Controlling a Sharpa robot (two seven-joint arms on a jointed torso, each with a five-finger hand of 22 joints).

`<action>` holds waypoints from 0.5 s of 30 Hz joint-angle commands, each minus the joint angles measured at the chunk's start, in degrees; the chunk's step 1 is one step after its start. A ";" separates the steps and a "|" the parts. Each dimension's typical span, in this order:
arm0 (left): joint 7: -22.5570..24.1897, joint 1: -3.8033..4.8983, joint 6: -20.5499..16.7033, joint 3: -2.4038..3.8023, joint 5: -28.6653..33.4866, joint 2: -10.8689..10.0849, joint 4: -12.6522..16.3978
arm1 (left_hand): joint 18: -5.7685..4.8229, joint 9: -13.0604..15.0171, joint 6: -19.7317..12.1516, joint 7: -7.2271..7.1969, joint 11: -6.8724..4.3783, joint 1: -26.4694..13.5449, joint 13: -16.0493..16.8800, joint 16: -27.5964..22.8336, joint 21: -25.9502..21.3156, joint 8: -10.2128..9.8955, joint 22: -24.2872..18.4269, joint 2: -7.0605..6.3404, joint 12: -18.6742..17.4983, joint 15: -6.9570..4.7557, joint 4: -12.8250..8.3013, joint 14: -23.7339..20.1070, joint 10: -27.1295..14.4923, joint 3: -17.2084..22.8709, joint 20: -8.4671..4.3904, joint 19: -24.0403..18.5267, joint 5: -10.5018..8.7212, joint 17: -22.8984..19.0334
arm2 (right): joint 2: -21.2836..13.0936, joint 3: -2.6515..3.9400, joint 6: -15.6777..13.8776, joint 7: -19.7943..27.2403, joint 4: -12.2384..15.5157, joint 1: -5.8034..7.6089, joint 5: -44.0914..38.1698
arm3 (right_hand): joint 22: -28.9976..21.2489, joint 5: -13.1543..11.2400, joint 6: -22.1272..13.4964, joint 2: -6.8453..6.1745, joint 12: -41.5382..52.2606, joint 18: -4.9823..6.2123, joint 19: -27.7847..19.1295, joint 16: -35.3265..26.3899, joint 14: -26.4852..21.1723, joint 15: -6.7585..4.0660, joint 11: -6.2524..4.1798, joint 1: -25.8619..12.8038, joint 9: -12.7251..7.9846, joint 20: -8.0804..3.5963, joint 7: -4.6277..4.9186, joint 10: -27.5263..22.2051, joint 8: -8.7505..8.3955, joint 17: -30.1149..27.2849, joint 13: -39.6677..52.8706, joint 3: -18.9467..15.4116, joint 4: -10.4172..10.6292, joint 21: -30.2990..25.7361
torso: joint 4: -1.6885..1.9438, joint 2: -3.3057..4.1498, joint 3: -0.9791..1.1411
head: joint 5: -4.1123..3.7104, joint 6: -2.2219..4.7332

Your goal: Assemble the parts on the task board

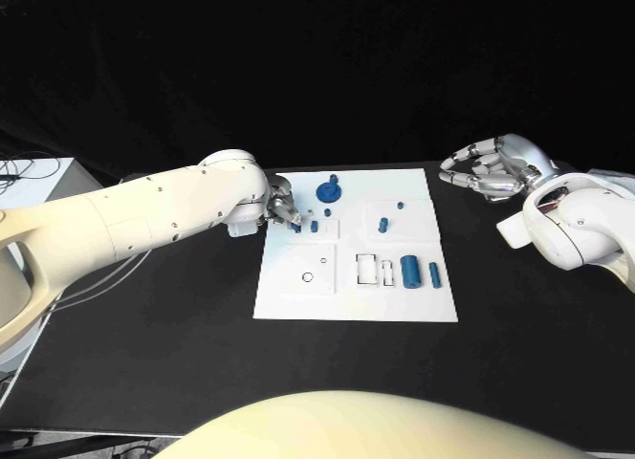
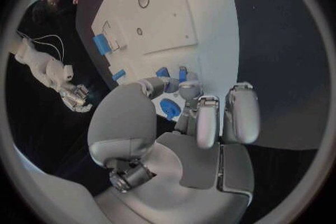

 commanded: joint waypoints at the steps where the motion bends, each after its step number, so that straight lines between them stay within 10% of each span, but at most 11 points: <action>1: -0.25 -0.40 1.56 -0.24 -0.74 -0.03 0.08 | -0.67 0.43 1.51 -1.18 -0.02 0.78 0.02 0.38 0.23 0.17 0.09 -0.03 -0.03 -0.32 -8.78 5.60 0.21 8.36 -0.19 0.39 0.26 14.08 | 0.00 0.05 0.58 0.24 0.01 0.02 -0.20 | 0.05 0.13 -0.29 -0.11 0.19 0.13 0.68 0.23 6.08 0.33 0.42 0.32 0.08 0.32 0.14 5.88 -0.17 15.10 15.09 0.18 0.13 -0.05 | 0.04 0.02 -0.02 | 0.03 0.00; 15: -0.15 -0.40 1.70 -0.23 -0.67 -0.06 0.38 | -0.66 0.44 1.52 -1.18 -0.03 0.79 -0.05 0.36 0.22 0.17 0.08 -0.04 -0.08 -0.33 -8.79 5.59 0.18 8.36 -0.19 0.39 0.30 14.06 | 0.04 0.05 0.72 0.22 -0.02 0.02 -0.20 | 0.25 0.07 -0.11 -0.12 0.19 0.11 0.72 0.23 6.08 0.32 0.40 0.26 0.27 0.33 0.11 5.88 -0.46 15.10 15.09 0.10 0.21 0.04 | 0.04 -0.02 0.04 | 0.07 0.00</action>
